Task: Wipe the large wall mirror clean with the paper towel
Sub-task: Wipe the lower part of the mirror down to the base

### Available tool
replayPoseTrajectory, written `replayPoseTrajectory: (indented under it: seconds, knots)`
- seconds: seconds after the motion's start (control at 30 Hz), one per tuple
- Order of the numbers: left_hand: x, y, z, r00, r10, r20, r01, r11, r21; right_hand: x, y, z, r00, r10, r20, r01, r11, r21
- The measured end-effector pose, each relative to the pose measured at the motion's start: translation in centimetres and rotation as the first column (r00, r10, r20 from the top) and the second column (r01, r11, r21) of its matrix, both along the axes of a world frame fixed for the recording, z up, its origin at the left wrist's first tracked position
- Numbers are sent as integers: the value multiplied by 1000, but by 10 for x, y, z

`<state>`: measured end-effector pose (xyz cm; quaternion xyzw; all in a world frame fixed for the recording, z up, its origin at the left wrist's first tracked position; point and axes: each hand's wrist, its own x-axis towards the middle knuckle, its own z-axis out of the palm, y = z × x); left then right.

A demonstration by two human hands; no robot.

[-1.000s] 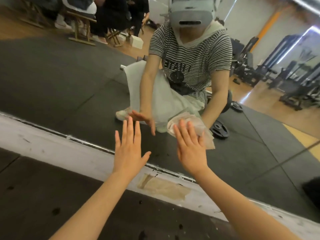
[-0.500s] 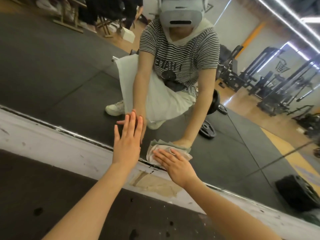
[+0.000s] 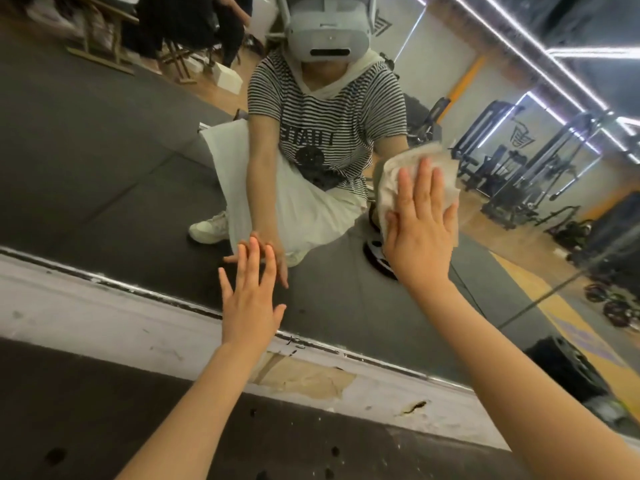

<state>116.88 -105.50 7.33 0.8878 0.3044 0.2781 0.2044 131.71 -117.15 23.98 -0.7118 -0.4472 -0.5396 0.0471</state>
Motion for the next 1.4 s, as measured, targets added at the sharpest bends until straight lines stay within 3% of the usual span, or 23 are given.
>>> replayPoseTrajectory:
  seconds: [0.2, 0.3, 0.5, 0.67, 0.8, 1.0, 1.07, 1.17, 1.4]
  knots:
    - [-4, 6, -5, 969, 69, 236, -116, 975, 191, 2, 11, -7, 983, 133, -130, -127, 991, 49]
    - [-3, 26, 6, 942, 161, 295, -214, 964, 157, 0, 12, -18, 976, 167, -142, -162, 986, 42]
    - [-2, 47, 15, 986, 103, 134, -108, 994, 29, 2, -1, -129, 974, 172, -145, -212, 917, -338]
    - [-6, 48, 17, 989, 80, 123, -82, 997, 10, 5, -11, -209, 984, 149, -98, -178, 796, -578]
    - [-6, 46, 18, 986, 84, 145, -87, 996, 15, 6, -11, -232, 983, 148, -111, -182, 673, -717]
    - [-3, 45, 19, 983, 101, 154, -102, 995, -6, 7, -15, -218, 987, 150, -48, -133, 629, -766]
    - [-4, 45, 18, 984, 101, 148, -100, 995, -14, 8, -17, -202, 990, 142, 12, -85, 654, -752]
    - [-4, 44, 18, 981, 116, 156, -112, 993, -32, 13, -20, -169, 993, 101, 64, -38, 778, -627]
    - [-3, 42, 23, 984, 124, 127, -119, 992, -47, 7, 8, -67, 984, 174, -41, -179, 960, -216]
